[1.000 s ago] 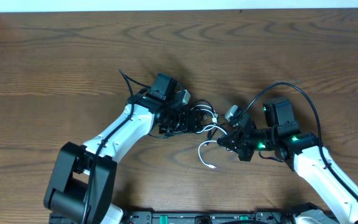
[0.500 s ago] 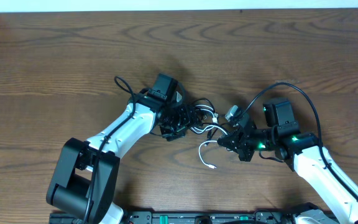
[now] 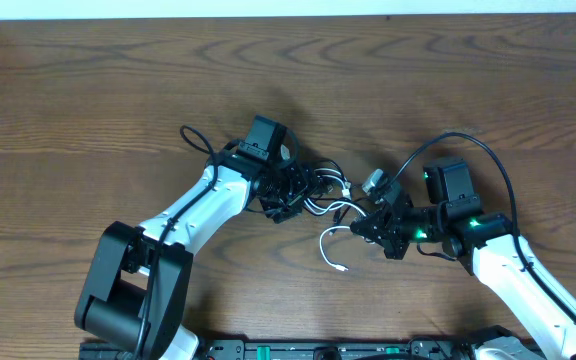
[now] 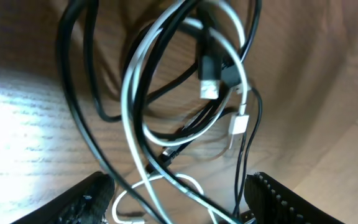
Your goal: Untangle cables
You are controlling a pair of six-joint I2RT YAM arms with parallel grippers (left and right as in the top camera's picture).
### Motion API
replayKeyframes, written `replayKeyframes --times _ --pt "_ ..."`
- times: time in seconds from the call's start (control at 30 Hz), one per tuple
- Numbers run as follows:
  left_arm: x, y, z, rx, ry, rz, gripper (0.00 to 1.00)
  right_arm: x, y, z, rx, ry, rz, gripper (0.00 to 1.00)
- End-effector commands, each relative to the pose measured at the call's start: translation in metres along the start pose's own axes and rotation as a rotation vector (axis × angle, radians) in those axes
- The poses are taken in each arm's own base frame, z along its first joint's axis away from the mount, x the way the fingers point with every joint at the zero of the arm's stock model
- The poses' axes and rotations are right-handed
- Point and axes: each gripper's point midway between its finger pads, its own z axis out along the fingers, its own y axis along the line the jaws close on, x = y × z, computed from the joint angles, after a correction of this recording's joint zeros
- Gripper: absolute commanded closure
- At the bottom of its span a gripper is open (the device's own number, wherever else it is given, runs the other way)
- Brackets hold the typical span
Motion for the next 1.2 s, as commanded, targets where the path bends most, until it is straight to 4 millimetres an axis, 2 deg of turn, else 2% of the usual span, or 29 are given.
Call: replayKeyframes --times 0.0,0.2,0.5,0.73,0.77,0.83,0.9,0.93,1.03,1.17 --pt "-0.009 -0.005 0.0 0.004 -0.029 -0.026 0.28 -0.001 0.004 0.001 -0.017 -0.002 -0.023 0.99" --pt "-0.005 -0.006 0.003 0.001 -0.026 -0.022 0.28 -0.001 0.004 0.001 -0.017 -0.002 -0.023 0.99" --pt "0.006 -0.003 0.019 -0.067 -0.048 0.032 0.28 -0.001 0.004 0.001 -0.017 -0.002 -0.024 0.99" --pt "0.008 0.016 0.037 -0.128 -0.01 0.005 0.28 -0.001 0.004 0.001 -0.017 -0.002 -0.024 0.99" --pt "0.009 0.018 0.039 -0.137 -0.005 0.0 0.32 -0.001 0.004 0.001 -0.017 -0.002 -0.024 0.99" --pt "0.009 0.025 0.043 -0.157 0.008 0.019 0.64 -0.001 0.002 0.001 -0.006 0.001 -0.023 0.99" --pt "0.008 0.029 0.043 -0.173 0.007 0.055 0.85 0.002 -0.003 0.0 0.023 0.015 -0.017 0.99" --pt "0.006 0.033 0.042 -0.194 -0.004 0.066 0.91 0.005 -0.008 0.0 0.051 0.028 -0.011 0.99" --pt "-0.001 0.052 0.036 -0.28 -0.04 0.073 0.92 0.019 -0.028 -0.003 0.176 0.091 0.013 0.99" --pt "-0.014 0.092 0.015 -0.439 -0.078 0.039 0.92 0.045 -0.077 -0.025 0.503 0.197 0.141 0.99"
